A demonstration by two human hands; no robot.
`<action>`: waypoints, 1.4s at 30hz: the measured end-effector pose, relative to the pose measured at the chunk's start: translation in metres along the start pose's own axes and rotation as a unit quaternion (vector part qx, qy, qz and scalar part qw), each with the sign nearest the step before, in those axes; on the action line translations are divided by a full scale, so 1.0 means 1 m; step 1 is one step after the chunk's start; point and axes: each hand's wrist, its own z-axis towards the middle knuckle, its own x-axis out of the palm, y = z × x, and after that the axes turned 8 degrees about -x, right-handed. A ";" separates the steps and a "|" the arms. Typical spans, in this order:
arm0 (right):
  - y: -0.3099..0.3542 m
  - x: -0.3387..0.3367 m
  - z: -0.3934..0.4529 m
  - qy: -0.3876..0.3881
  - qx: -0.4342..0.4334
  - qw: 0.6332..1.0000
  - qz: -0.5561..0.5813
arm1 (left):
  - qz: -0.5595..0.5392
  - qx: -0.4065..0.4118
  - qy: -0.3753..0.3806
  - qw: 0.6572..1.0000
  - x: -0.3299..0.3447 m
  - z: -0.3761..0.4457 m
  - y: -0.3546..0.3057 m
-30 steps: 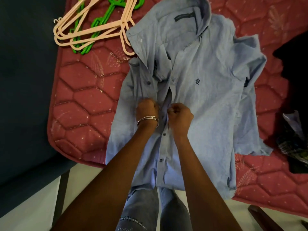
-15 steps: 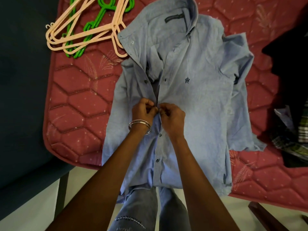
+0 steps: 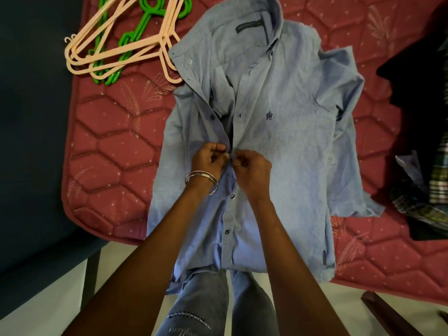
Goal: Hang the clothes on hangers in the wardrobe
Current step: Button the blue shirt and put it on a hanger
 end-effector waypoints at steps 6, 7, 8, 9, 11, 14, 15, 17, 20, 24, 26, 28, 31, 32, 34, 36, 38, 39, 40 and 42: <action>-0.004 -0.004 -0.002 -0.003 0.095 0.995 0.032 | 0.014 0.001 0.009 1.000 0.004 -0.001 -0.002; -0.003 -0.003 -0.003 -0.029 0.114 0.992 0.041 | 0.012 0.000 0.014 1.000 0.005 -0.002 -0.004; -0.002 -0.004 -0.003 -0.052 0.134 0.988 0.054 | 0.010 0.004 0.019 1.000 0.006 -0.003 -0.005; -0.002 -0.004 -0.004 -0.061 0.152 0.984 0.070 | 0.012 0.011 0.022 1.000 0.006 -0.003 -0.007; -0.004 -0.003 -0.005 -0.042 0.164 0.981 0.096 | 0.019 0.024 0.027 0.999 0.006 -0.005 -0.008; -0.006 -0.004 -0.005 -0.002 0.178 0.974 0.139 | 0.021 0.031 0.028 0.999 0.003 -0.005 -0.007; -0.006 -0.005 -0.006 0.000 0.182 0.971 0.154 | 0.024 0.032 0.026 0.999 0.003 -0.005 -0.007; -0.005 -0.007 -0.007 0.002 0.184 0.966 0.178 | 0.037 0.036 0.017 0.999 0.003 -0.006 -0.007; -0.005 -0.009 -0.008 0.005 0.188 0.958 0.217 | 0.062 0.045 0.005 0.997 0.004 -0.007 -0.008; -0.007 -0.013 -0.011 -0.005 0.208 0.942 0.264 | 0.090 0.055 0.002 0.994 0.005 -0.008 -0.009; -0.006 -0.013 -0.010 0.008 0.207 0.937 0.281 | 0.086 0.046 0.003 0.995 0.005 -0.007 -0.008; -0.006 -0.013 -0.009 0.030 0.210 0.926 0.311 | 0.089 0.037 0.000 0.995 0.003 -0.006 -0.008; -0.007 -0.018 -0.003 0.054 0.222 0.914 0.335 | 0.104 0.023 -0.004 0.994 0.003 -0.004 -0.008; -0.007 -0.020 -0.001 0.057 0.227 0.913 0.334 | 0.103 0.016 -0.001 0.995 0.004 -0.005 -0.009; -0.007 -0.019 0.003 0.060 0.230 0.918 0.317 | 0.096 -0.005 0.002 0.995 0.005 -0.005 -0.009; -0.006 -0.017 0.007 0.063 0.221 0.929 0.290 | 0.048 -0.041 0.015 0.998 0.004 -0.003 -0.008; -0.005 -0.015 0.009 0.070 0.201 0.944 0.253 | -0.020 -0.081 0.036 0.996 0.002 -0.002 -0.008; -0.005 -0.013 0.009 0.068 0.188 0.952 0.230 | -0.032 -0.090 0.045 0.994 0.001 -0.003 -0.008; -0.005 -0.011 0.008 0.060 0.176 0.960 0.209 | -0.023 -0.090 0.049 0.994 0.000 -0.003 -0.010; -0.005 -0.007 0.006 0.035 0.151 0.973 0.170 | -0.008 -0.088 0.044 0.995 0.001 -0.004 -0.012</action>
